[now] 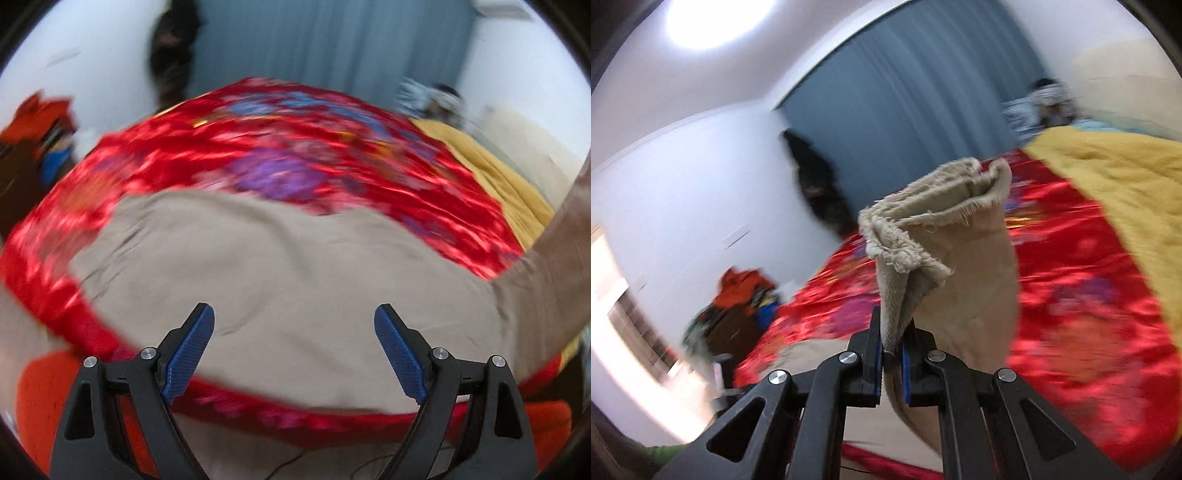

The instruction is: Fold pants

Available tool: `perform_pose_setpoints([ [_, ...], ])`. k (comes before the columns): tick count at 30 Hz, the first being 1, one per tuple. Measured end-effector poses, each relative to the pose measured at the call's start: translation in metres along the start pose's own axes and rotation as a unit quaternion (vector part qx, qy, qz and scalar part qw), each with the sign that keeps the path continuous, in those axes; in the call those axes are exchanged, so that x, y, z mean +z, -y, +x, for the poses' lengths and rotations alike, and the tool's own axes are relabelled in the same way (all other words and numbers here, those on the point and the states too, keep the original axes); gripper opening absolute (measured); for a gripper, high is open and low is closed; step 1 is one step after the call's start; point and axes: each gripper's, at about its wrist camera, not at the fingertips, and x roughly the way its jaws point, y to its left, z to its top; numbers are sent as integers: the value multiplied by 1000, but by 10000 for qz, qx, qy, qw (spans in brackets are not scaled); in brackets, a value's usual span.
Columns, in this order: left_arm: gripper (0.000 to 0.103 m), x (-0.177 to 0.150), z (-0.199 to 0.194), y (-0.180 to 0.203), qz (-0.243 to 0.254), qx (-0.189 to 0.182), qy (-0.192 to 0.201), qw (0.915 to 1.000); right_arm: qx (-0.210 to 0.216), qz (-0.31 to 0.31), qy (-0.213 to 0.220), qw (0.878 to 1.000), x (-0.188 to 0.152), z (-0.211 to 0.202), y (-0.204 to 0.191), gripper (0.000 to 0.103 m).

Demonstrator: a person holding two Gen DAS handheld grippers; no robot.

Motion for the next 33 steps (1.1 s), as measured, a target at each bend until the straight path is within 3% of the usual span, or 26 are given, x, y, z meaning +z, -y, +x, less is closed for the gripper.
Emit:
perform_pose_setpoints([
  [4, 90, -16, -1, -39, -314, 339, 34, 9989, 427, -204, -456, 9978, -27, 80, -57, 8],
  [6, 90, -21, -1, -51, -457, 471, 51, 9978, 517, -206, -670, 9962, -59, 130, -79, 10],
  [7, 90, -23, -1, -59, -556, 533, 55, 9970, 512, -175, -792, 9954, -74, 153, -82, 18],
  [9, 90, -22, 1, -70, -723, 608, 77, 9955, 590, -253, -1497, 9866, -123, 207, -98, 60],
  [10, 90, -25, -1, -76, -770, 660, 111, 9948, 635, -321, -1788, 9813, -142, 223, -102, 72],
  [12, 90, -29, -2, -82, -722, 696, 153, 9948, 630, -439, -2353, 9689, -190, 241, -110, 71],
  [14, 90, -34, 0, -82, -603, 701, 118, 9956, 726, -537, -2579, 9619, -211, 235, -106, 71],
  [17, 89, -33, 0, -68, -443, 526, 80, 9976, 538, -949, -2316, 9667, -208, 202, -93, 71],
  [20, 90, -25, -11, -35, -200, 129, 224, 9995, -319, -981, -1409, 9846, -177, 158, -57, 72],
  [21, 90, -20, -12, -20, -84, -83, 235, 9997, -803, -926, -1070, 9867, -166, 145, -37, 72],
  [23, 90, -6, -5, 23, 364, -545, 137, 9978, -1555, -836, -713, 9817, -149, 136, -2, 74],
  [25, 90, 2, 5, 59, 758, -738, 25, 9944, -1993, -668, -512, 9763, -139, 133, 34, 74],
  [29, 90, 9, 37, 126, 1467, -904, -41, 9850, -2130, -719, -611, 9725, -136, 146, 62, 74],
  [33, 90, -6, 82, 144, 1713, -599, -364, 9827, -2010, -989, -873, 9707, -148, 155, 65, 74],
])
